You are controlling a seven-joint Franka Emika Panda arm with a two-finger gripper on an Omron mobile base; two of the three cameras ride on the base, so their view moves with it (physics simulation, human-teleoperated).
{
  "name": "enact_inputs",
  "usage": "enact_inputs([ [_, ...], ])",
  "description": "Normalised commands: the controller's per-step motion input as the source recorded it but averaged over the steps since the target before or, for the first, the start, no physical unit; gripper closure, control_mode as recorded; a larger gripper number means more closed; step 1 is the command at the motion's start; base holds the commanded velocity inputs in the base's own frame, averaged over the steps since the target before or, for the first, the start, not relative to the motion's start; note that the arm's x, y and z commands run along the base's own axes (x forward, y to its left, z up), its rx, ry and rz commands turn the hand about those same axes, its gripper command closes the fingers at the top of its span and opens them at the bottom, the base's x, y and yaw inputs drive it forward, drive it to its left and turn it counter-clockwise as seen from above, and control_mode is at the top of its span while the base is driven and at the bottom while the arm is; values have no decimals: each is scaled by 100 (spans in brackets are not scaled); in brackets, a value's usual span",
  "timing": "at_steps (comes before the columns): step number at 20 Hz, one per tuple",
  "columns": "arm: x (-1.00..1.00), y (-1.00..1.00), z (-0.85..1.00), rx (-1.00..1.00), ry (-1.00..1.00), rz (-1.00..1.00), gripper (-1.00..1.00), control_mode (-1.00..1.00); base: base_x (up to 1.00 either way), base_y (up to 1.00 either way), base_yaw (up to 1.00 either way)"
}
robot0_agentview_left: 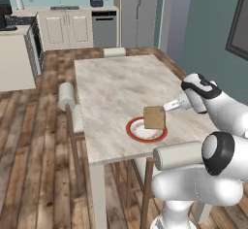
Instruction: Start the toaster. Once the lever pops up, take the bread to the plate on the dining counter.
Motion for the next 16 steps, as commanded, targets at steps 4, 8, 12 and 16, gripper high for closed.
enact_inputs([
  [4, 38, 0, -30, 0, 0, 0, 100, -100, 0, 0, 0],
  [8, 28, 0, -26, 0, 0, 0, 100, -100, 0, 0, 0],
  [12, 24, 0, -27, 0, 0, 0, 100, -100, 0, 0, 0],
  [16, 19, 2, -25, 0, 0, 0, 100, -100, 0, 0, 0],
])
